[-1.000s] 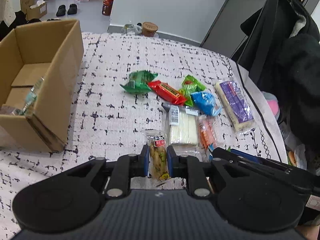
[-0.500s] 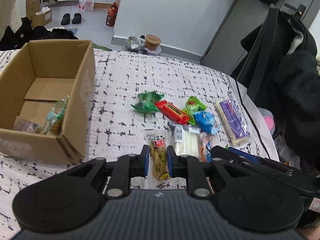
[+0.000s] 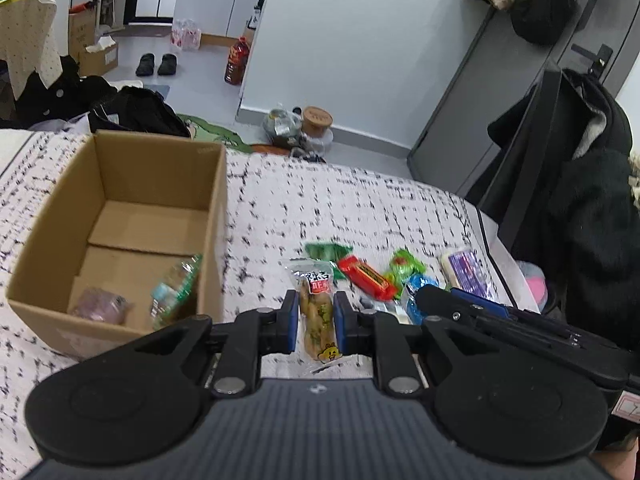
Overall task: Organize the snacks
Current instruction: 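Carry yellow snack stick with left gripper over the box while right gripper carries blue-green pack, then open left gripper over the box while right gripper releases blue-green pack inside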
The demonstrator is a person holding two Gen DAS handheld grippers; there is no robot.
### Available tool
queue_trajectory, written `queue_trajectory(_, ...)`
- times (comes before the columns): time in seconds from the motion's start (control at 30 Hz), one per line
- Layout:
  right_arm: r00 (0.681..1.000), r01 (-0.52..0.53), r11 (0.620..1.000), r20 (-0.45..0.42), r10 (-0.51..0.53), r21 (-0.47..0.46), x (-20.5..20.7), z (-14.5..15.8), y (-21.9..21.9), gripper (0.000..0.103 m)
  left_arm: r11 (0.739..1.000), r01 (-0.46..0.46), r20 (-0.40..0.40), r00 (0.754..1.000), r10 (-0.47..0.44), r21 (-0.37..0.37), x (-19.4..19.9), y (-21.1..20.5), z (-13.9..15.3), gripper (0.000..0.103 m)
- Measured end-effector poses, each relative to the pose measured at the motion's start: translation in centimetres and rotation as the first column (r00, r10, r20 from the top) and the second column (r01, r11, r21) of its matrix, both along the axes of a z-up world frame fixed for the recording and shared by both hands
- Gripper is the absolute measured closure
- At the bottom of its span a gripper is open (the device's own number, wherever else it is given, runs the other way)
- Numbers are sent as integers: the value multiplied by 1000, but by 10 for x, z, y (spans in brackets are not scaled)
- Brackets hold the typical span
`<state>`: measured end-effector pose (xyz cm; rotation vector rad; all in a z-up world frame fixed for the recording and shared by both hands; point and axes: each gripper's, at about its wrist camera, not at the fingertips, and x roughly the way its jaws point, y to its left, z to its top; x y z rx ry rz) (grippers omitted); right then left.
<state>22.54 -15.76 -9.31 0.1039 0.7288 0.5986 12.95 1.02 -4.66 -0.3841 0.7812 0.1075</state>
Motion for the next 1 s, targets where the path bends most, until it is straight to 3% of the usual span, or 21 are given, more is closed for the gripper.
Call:
queue_trajectory(0.5,991,-89,996,96,89,-4,8,22,49,72,998,-65,55,996,63,25,-1,46,24,86)
queue_trajectory(1.0,971,-201,980,131,201,-17,9,26,107,72,985,-165,47,986,163,43,1,106,18,86)
